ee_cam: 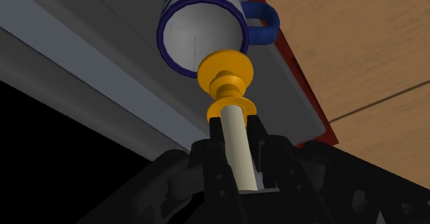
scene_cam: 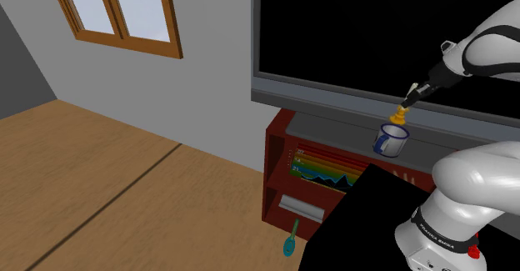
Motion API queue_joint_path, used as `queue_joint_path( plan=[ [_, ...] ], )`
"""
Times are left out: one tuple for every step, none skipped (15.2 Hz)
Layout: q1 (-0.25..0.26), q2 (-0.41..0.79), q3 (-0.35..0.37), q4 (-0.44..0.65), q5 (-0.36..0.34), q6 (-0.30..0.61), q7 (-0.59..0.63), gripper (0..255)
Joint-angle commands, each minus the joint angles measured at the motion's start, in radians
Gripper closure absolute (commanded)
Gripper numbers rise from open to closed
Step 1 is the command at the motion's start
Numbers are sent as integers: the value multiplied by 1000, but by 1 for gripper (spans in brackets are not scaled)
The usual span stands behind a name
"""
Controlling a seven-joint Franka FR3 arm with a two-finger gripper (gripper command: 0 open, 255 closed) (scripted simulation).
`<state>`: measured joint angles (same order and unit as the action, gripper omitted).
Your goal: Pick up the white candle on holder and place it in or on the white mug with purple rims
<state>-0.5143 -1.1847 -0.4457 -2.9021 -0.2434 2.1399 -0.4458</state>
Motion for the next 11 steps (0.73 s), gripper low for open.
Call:
queue_joint_path(
  plan=[
    [-8, 0, -11, -25, -9, 24, -5, 255],
    [-12, 2, -17, -37, -14, 38, -8, 255],
    [-16, 5, -23, -49, -19, 51, -11, 255],
    [-20, 8, -29, -61, -24, 65, -13, 255],
    [-24, 11, -35, -73, -29, 80, -16, 255],
    [-28, 15, -42, -85, -35, 94, -19, 255],
    [-31, 19, -48, -96, -40, 109, -22, 255],
    [-37, 26, -57, -111, -47, 130, -26, 255],
    [-37, 26, -57, -111, -47, 130, -26, 255],
    [-37, 26, -57, -112, -47, 129, -26, 255],
    [-37, 26, -57, -112, -47, 129, -26, 255]
  ],
)
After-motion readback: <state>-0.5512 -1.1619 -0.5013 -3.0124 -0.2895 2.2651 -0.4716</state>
